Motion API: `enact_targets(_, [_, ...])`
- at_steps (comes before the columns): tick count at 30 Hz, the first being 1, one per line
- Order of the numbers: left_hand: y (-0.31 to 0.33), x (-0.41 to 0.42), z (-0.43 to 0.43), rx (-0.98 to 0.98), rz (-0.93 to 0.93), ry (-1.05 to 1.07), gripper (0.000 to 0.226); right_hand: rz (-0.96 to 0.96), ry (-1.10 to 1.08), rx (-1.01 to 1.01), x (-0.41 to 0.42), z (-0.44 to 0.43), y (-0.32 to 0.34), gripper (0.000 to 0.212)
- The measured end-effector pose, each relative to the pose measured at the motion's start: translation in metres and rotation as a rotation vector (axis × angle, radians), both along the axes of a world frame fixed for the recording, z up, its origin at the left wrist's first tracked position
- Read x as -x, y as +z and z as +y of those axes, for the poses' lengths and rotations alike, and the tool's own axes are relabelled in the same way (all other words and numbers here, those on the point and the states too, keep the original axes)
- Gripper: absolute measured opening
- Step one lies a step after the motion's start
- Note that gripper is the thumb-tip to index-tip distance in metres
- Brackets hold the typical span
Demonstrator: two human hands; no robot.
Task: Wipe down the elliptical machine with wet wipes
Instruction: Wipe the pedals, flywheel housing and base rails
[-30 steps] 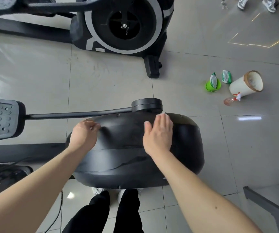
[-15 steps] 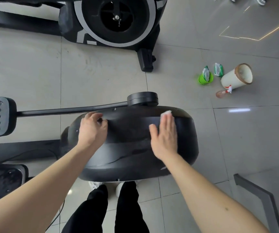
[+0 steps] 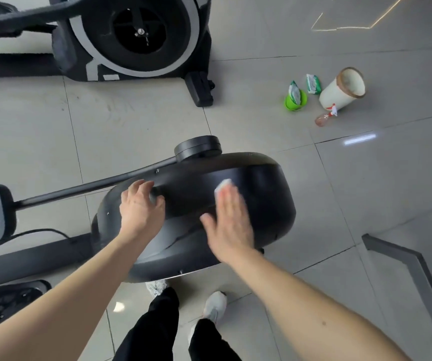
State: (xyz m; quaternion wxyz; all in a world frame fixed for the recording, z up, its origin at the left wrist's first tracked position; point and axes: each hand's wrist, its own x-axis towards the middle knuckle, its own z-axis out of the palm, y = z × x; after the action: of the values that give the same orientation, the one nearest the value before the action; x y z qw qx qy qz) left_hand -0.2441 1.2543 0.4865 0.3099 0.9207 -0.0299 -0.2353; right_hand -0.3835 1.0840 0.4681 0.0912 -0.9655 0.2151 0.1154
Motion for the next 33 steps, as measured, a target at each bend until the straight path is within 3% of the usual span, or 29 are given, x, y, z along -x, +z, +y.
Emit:
enact_targets(3, [0.006,0.007,-0.008,-0.010,-0.004,-0.060,0.046,0.055,-0.445,-0.081,0.005,-0.063,-0.005,0.098])
enact_targets(5, [0.008,0.013,-0.012,-0.017,-0.015,-0.091,0.047,0.040,-0.534,-0.131,0.004,-0.056,-0.007,0.100])
enact_targets(8, [0.009,0.020,-0.023,-0.027,-0.022,-0.137,0.048,-0.090,-0.324,-0.066,0.016,0.012,0.002,0.088])
enact_targets(10, [0.011,0.024,-0.033,-0.038,-0.019,-0.162,0.049,-0.077,-0.101,-0.099,0.033,0.053,0.008,0.087])
enact_targets(14, [0.020,0.030,-0.063,-0.040,-0.048,-0.228,0.051,-0.119,0.083,-0.150,0.047,0.041,0.008,0.082])
enact_targets(17, [0.023,0.033,-0.083,-0.069,-0.075,-0.317,0.054,-0.189,-0.064,-0.173,0.038,-0.005,-0.004,0.077])
enact_targets(21, [0.027,0.042,-0.104,-0.136,-0.114,-0.464,0.059,-0.109,-0.462,-0.210,0.012,-0.079,-0.019,0.077])
enact_targets(24, [0.031,0.050,-0.113,-0.212,-0.135,-0.566,0.063,-0.028,-0.603,-0.284,0.008,-0.111,-0.024,0.077])
enact_targets(27, [0.036,0.056,-0.121,-0.260,-0.145,-0.620,0.061,-0.095,-0.563,-0.230,0.022,-0.073,-0.019,0.080])
enact_targets(30, [0.044,0.062,-0.133,-0.276,-0.150,-0.651,0.055,-0.229,-0.382,-0.241,0.057,-0.008,-0.003,0.077])
enact_targets(33, [0.047,0.068,-0.145,-0.314,-0.168,-0.700,0.051,-0.227,-0.264,-0.291,0.078,-0.007,-0.002,0.075])
